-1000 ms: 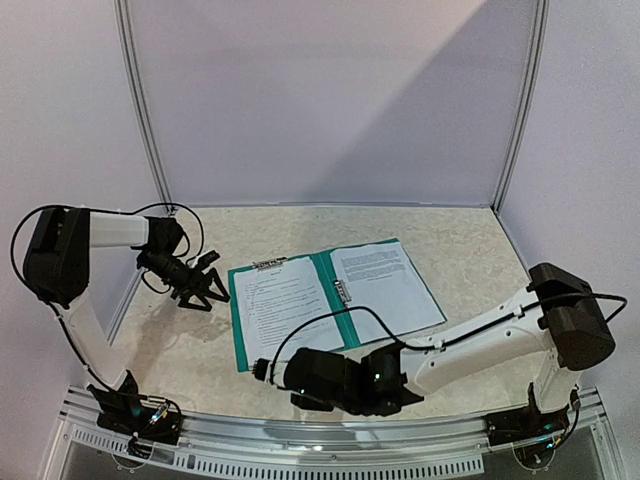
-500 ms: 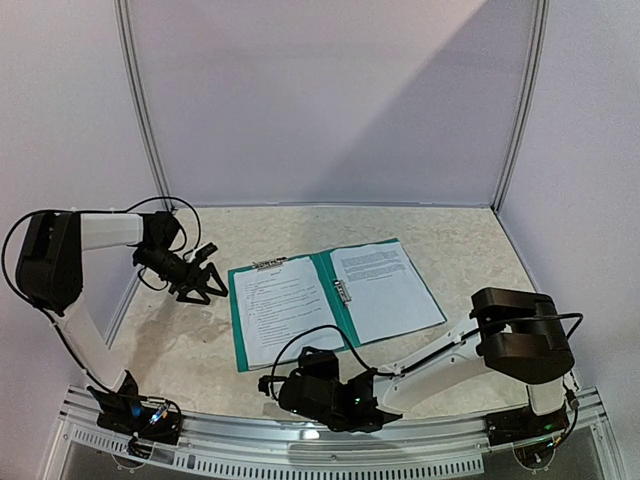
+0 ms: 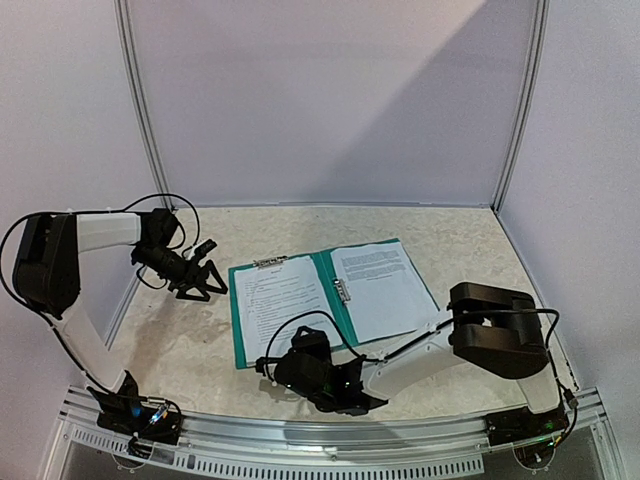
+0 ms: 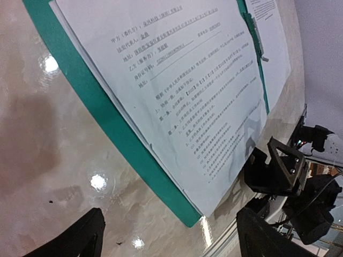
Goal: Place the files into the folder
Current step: Pick up the folder with files from the center of the board.
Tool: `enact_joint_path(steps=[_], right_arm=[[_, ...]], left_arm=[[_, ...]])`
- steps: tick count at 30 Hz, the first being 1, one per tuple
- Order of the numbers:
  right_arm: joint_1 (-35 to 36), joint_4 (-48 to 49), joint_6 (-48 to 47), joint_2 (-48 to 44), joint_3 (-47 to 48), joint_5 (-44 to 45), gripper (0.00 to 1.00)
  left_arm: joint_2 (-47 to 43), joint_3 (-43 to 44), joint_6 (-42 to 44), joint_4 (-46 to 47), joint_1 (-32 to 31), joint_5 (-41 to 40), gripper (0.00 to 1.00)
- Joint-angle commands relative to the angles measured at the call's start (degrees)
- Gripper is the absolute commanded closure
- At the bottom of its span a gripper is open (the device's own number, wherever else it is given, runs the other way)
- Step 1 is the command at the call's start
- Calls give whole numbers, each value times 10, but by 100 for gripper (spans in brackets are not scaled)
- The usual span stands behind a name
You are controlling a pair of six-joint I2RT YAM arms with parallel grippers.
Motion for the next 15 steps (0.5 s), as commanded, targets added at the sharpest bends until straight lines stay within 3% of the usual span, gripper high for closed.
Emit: enact_joint_path(steps=[1,2,7,10,15], right_arm=[[-11,49,-70,57,14,0,46],[-13,67,-89,65,20,9,51],[-28,122,-123,101,41,41,97],[-33,51,-47,92,80,48,100],[-36,-113,271,23,115,29,100]], left_arm=[[-14,-5,9,10,-4,3,12],[-16,-5,10,10,-4,3,12],[-22,-6,13,8,-5,3,12],[-29,18,23,-12,-1,12,12],[-96,114,45,-38,26,12,9]])
